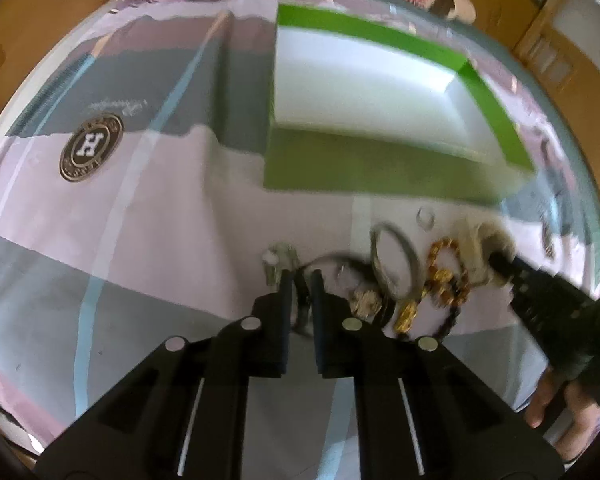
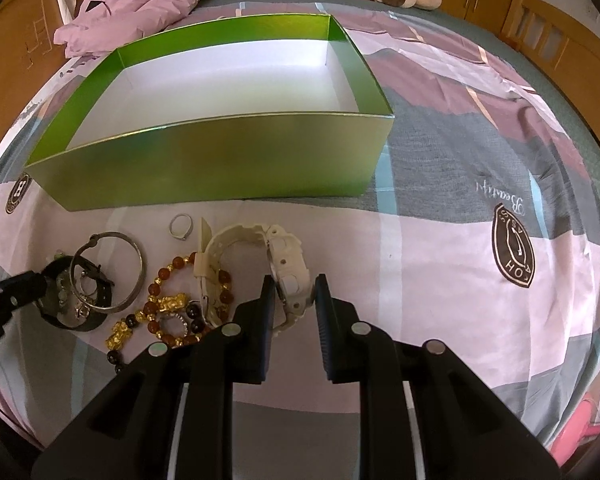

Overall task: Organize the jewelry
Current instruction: 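Close the left tool on the black watch while the right tool grips the white watch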

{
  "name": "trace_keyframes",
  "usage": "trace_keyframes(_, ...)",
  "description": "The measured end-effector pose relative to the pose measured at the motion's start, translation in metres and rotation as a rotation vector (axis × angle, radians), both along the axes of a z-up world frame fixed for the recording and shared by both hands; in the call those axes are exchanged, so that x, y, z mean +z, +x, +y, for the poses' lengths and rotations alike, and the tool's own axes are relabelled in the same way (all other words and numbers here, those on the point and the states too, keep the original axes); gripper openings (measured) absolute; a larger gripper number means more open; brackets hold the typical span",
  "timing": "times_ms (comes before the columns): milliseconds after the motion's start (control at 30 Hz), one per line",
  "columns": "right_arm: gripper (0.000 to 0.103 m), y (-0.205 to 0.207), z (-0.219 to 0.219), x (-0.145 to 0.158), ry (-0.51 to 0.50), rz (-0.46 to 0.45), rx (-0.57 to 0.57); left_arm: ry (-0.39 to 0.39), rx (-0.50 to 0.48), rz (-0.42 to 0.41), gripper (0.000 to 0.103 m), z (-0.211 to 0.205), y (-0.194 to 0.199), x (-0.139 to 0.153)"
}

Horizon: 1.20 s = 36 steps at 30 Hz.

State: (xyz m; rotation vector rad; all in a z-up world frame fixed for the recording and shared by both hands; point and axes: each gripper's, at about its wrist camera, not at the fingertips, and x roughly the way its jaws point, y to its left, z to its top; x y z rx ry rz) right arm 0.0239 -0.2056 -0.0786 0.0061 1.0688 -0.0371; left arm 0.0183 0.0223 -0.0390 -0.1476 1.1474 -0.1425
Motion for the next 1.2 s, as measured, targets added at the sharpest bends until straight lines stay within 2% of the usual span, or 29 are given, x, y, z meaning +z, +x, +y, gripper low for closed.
trace_keyframes(133,0.020,-0.001,-0.003,0.001,0.004,0.001,-0.004,-0.117,0.010,-0.038,0.008,0.014,0.003,0.014)
trace_keyframes(267,0.020,0.000,-0.004,0.002,0.004,0.000,-0.010,-0.184,0.041,-0.051,0.008,0.027,0.006,0.021)
trace_keyframes(567,0.020,-0.007,-0.010,0.018,0.024,-0.060,-0.028,-0.175,0.066,-0.069,0.008,0.034,0.005,0.026)
trace_keyframes(967,0.020,-0.006,-0.009,0.016,0.016,-0.051,-0.018,-0.114,0.073,-0.058,0.007,0.032,0.006,0.018)
trace_keyframes(1133,0.020,-0.006,-0.008,0.015,0.015,-0.043,-0.016,-0.092,0.105,0.032,0.009,0.039,0.018,-0.006)
trace_keyframes(1200,0.020,-0.006,-0.008,0.014,0.013,-0.041,-0.016,-0.119,0.140,0.082,0.009,0.048,0.023,-0.017)
